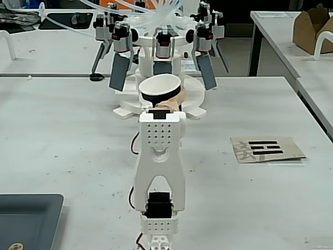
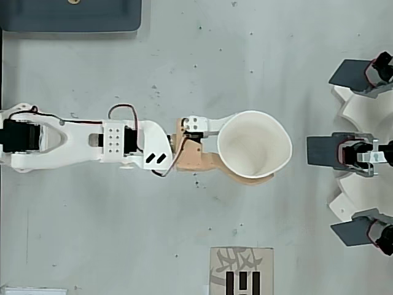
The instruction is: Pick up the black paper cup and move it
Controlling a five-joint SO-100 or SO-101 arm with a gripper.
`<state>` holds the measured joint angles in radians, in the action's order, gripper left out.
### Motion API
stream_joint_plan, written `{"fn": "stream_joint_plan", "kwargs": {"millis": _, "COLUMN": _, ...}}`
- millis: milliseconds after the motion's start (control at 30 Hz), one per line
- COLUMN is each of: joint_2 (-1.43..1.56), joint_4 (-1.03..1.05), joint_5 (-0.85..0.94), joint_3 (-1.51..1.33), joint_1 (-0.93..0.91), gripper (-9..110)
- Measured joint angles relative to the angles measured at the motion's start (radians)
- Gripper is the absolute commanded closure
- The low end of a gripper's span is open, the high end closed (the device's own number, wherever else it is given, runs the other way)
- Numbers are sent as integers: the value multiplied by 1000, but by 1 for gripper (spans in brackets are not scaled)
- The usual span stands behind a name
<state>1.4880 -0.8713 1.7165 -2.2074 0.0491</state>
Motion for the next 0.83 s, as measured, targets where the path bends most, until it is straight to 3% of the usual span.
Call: {"fn": "stream_joint_plan", "kwargs": {"millis": 833, "joint_2": -184, "joint_4": 74, "joint_5": -32, "joint_3": 281, "joint_1": -6, "gripper": 93}}
